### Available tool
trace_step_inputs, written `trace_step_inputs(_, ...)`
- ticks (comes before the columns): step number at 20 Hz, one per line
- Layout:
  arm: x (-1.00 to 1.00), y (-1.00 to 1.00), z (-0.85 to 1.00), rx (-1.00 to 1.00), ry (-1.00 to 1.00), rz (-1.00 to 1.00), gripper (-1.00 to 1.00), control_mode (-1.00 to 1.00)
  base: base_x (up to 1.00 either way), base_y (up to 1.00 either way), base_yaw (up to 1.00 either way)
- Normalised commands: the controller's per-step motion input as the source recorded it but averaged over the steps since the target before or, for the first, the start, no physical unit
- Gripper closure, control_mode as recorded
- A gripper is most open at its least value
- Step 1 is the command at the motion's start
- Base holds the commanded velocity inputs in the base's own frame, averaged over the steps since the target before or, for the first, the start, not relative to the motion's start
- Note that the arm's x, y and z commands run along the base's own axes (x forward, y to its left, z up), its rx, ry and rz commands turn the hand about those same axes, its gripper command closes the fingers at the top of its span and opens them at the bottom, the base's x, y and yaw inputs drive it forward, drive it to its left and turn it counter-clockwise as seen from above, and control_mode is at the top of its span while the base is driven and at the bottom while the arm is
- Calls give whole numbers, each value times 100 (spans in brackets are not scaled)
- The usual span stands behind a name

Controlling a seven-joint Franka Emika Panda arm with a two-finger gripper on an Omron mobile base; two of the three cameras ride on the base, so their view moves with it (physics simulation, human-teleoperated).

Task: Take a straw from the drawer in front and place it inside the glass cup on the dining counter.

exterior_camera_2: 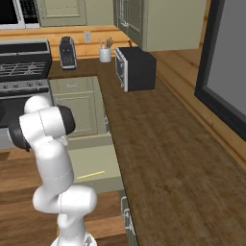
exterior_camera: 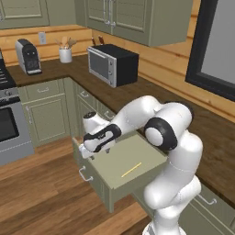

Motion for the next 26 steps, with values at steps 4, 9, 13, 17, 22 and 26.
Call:
trace_step_inputs(4, 43, -10, -41, 0, 3, 0, -100, -100, 0, 0, 0)
trace_step_inputs(9, 41, -26, -56, 0, 0, 0, -100, -100, 0, 0, 0)
trace_step_inputs(13, 28, -14, -55, 0, 0, 0, -100, -100, 0, 0, 0)
trace_step_inputs(17, 16, -1, -59, 3, 0, 2, -100, -100, 0, 0, 0)
trace_step_inputs(22, 2, 21, -68, 8, 2, 5, -100, -100, 0, 0, 0)
trace_step_inputs(26, -6, 81, -64, 9, 8, 1, -100, -100, 0, 0, 0)
